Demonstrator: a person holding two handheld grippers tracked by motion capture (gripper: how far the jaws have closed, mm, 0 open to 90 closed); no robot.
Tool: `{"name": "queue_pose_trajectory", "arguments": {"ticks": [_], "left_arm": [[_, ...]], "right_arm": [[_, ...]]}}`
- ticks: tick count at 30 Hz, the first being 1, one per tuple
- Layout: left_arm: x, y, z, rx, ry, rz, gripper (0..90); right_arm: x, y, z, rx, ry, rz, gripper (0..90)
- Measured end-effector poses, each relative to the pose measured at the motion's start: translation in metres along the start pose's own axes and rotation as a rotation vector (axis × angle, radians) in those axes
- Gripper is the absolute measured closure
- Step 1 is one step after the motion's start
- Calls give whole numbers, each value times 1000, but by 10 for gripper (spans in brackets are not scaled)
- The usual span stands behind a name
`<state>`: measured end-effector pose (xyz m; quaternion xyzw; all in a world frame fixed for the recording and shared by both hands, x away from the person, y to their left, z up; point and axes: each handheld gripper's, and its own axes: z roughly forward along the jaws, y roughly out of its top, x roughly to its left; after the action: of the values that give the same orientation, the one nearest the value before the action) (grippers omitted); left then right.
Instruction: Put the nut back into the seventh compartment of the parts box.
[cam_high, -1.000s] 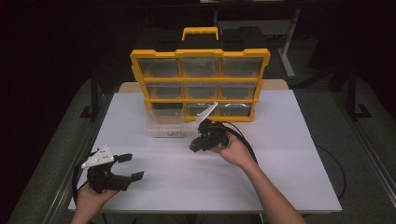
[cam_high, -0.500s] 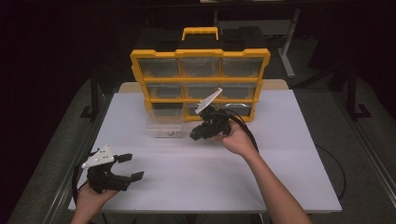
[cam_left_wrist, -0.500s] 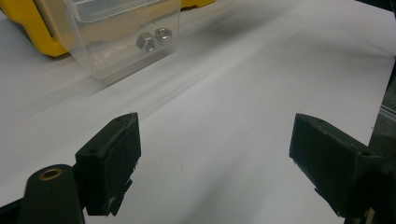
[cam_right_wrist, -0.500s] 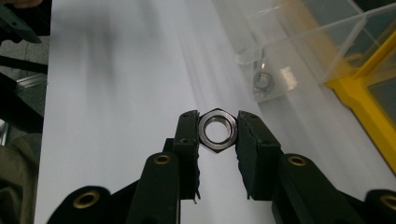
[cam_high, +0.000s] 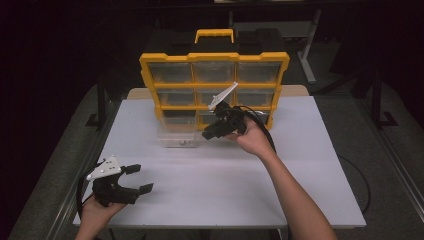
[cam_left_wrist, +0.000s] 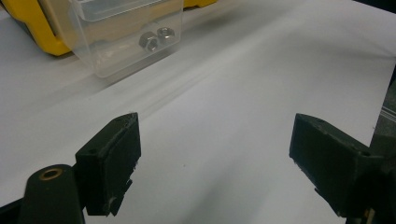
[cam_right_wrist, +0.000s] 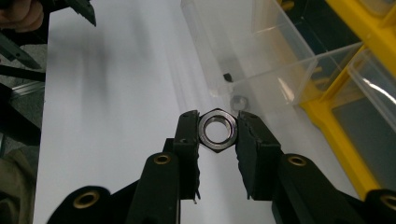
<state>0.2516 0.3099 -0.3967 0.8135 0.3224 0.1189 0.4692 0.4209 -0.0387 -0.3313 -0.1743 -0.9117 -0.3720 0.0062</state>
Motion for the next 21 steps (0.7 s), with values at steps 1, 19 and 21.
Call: {"name": "queue_pose_trajectory", "arguments": {"ticks": [1,19,21], "left_arm": [[0,0,0,1,0,1,167],[1,0,-1,4,0,10,166],[0,0,-2,6,1,12,166]], "right_arm": [[0,2,0,-3,1,1,691],[-6,53,29,11,-3,-23,691],[-7,58,34,16,-7,-30,691]]}}
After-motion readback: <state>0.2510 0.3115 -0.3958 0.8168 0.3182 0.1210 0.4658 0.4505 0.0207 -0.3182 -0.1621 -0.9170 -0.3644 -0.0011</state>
